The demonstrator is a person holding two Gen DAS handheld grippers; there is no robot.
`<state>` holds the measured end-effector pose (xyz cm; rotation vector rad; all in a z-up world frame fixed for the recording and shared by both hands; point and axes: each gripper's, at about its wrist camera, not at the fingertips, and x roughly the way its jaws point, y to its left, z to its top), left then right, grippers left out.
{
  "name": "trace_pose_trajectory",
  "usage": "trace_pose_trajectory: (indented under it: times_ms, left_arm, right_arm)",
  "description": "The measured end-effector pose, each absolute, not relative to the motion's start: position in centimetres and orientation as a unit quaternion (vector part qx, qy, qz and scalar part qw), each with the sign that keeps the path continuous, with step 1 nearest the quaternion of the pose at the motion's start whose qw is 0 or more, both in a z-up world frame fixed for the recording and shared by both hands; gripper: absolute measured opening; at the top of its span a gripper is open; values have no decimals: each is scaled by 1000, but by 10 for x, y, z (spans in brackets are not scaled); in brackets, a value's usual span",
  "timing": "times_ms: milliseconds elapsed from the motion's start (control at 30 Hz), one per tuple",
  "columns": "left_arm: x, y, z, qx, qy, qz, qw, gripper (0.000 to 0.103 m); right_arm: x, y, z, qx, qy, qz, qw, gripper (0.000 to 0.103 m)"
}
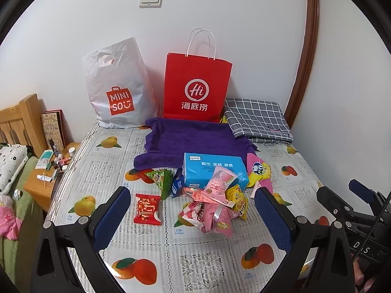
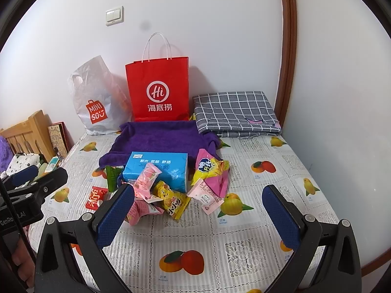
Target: Organize snacks
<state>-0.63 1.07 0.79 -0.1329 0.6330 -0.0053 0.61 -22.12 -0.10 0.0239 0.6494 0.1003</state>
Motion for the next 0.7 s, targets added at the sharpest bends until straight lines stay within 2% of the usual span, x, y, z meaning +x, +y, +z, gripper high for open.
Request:
trace_pose_trajectory:
  times_ms: [700]
  left_arm:
    - [-10, 13, 9, -73, 303, -12, 950, 102]
  right_arm:
    - [4, -221, -1, 9, 315, 50, 948, 103]
